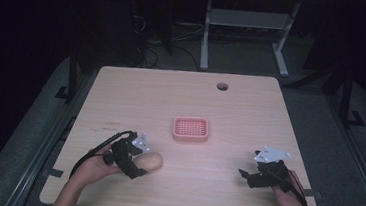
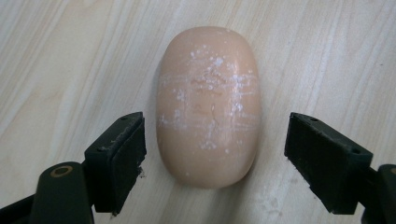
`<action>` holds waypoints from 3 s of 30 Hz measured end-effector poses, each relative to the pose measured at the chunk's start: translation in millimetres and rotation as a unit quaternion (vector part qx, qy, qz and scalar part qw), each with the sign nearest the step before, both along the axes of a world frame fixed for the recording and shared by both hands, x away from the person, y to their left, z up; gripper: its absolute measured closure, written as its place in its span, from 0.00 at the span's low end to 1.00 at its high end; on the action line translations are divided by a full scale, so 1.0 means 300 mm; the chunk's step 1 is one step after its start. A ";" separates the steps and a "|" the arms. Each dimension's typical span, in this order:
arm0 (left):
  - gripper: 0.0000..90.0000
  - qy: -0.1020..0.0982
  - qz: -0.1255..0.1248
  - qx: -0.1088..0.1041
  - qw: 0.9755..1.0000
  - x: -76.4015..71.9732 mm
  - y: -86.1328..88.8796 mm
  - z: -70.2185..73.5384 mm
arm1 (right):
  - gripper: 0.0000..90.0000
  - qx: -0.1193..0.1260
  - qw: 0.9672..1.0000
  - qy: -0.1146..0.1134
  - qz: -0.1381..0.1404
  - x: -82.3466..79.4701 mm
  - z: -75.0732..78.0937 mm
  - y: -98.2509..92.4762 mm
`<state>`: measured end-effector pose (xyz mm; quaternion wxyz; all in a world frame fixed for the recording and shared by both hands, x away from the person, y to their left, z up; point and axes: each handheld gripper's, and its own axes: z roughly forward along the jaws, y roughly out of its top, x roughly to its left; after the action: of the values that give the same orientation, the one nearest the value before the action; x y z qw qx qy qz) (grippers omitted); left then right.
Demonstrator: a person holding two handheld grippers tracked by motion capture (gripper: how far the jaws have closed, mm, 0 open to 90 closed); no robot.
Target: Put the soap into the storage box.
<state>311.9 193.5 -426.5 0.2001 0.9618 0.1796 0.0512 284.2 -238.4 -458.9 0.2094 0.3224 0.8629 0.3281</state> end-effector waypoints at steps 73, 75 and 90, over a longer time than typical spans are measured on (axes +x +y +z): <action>0.36 0.028 -0.012 0.012 0.999 0.075 -0.081 -0.012 | 0.15 0.004 1.000 0.002 0.003 0.003 0.000 0.000; 0.36 0.028 -0.015 0.012 0.999 0.080 -0.085 -0.005 | 0.15 0.005 1.000 0.002 0.003 0.003 0.000 0.001; 0.36 0.025 -0.020 0.000 0.999 0.127 -0.119 0.022 | 0.15 0.004 1.000 0.001 0.005 0.007 -0.001 0.005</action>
<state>349.9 157.8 -419.8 0.1963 0.9662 0.1656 0.0228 286.3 -236.9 -459.3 0.2057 0.3194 0.8634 0.3321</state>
